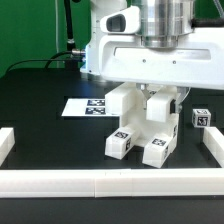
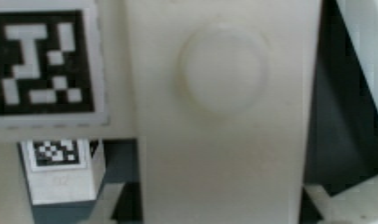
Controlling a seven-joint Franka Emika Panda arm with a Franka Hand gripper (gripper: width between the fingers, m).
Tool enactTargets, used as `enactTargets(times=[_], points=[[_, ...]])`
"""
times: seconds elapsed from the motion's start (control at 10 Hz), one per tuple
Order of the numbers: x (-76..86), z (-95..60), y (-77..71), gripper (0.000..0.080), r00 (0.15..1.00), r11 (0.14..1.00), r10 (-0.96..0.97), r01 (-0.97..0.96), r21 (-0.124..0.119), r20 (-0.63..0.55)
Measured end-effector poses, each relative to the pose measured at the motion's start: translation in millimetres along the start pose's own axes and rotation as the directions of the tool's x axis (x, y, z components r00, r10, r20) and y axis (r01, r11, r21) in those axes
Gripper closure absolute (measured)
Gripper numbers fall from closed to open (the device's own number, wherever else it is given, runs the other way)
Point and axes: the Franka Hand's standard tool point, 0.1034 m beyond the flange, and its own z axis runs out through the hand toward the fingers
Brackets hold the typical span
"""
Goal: Assemble chair
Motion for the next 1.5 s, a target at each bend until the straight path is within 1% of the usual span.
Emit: enactTargets(times=[0.3,0.6,0.7,0.8,0.9,1.0,1.1,1.5], points=[[3.2,7.1,8.6,0.0515,1.0,1.0,-0.019,0.019,-0.007,0.007],[7.5,6.4,11.9,0.0515,0.999,0.999,-0.034,0.034,-0.006,0.005],[10.6,4.8,14.2,0.0424,0.999,0.999,-0.043,0.043,-0.005,0.005],[14.9,2.6,16.1,0.0424,0.999,0.999,-0.047,0.047,-0.003,0.001],[16.3,2.0,17.3,0.0229,0.999,0.999,-0.044,0.044,-0.002,-0.001],[17.0,2.2,18.7,0.0229,0.999,0.999,-0.05,0.05,-0.002,-0.001],[17.3,2.7,19.6,0.0167,0.999,0.999,-0.049,0.049,-0.003,0.0],[17.2,3.8,20.1,0.0151,0.999,0.999,-0.052,0.052,-0.004,0.0]])
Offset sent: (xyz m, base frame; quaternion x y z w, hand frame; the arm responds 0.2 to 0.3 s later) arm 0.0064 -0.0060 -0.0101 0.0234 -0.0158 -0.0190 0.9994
